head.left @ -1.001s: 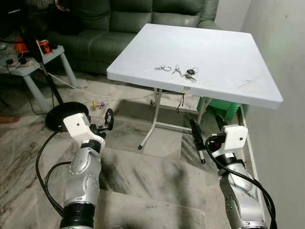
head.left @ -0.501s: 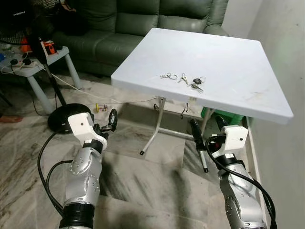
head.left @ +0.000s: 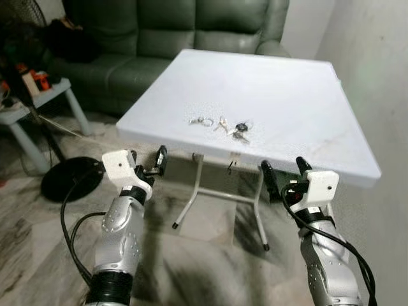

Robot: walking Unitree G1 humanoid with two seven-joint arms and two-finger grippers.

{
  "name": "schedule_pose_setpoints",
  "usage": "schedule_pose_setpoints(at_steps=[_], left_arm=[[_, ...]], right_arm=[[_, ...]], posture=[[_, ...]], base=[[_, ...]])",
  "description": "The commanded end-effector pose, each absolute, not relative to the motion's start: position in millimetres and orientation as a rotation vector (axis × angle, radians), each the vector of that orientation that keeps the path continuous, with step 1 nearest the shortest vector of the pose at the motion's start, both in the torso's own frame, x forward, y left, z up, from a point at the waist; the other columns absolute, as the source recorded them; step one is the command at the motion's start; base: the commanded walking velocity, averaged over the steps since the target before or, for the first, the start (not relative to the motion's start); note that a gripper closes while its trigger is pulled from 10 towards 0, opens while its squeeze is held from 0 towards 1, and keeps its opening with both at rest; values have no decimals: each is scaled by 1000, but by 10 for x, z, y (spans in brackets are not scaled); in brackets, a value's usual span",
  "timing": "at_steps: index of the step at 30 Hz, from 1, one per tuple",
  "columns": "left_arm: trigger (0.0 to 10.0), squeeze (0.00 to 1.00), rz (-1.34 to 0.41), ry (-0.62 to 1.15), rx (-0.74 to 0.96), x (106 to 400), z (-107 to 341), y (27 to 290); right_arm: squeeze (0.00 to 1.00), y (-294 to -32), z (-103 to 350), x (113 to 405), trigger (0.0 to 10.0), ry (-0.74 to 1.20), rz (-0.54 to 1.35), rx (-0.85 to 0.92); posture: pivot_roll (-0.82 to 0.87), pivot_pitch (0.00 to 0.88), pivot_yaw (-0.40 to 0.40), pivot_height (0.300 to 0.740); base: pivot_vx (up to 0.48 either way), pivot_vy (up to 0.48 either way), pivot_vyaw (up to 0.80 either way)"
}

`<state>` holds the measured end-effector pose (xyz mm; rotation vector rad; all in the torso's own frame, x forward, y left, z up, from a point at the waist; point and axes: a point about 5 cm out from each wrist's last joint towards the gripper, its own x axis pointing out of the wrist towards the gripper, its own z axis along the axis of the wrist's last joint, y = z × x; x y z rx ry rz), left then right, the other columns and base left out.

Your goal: Hang keys on a hook

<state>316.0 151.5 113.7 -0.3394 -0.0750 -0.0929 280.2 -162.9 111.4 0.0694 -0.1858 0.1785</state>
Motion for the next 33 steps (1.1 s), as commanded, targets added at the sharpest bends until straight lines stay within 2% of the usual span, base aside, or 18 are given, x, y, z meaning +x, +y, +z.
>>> schedule_pose_setpoints(at_steps=[1,22,29,33], left_arm=[[10000,0,-68,-83,-326,3160,1158,1597],[10000,0,-56,-83,-333,3145,1149,1581],[10000,0,-46,-92,-326,3133,1153,1547],[10000,0,-70,-96,-329,3114,1150,1490]], right_arm=[[0,-1567,1147,2825,10000,-197,198,79],[0,-1577,1146,2829,10000,-194,207,72],[0,-1593,1147,2847,10000,-190,216,47],[0,-1694,1140,2894,10000,-172,220,-1]], posture=[[-12,0,-5,702],[-8,0,-14,702],[-8,0,-17,702],[-8,0,-19,702]], base=[[469,0,0],[468,0,0],[109,0,0],[0,0,0]])
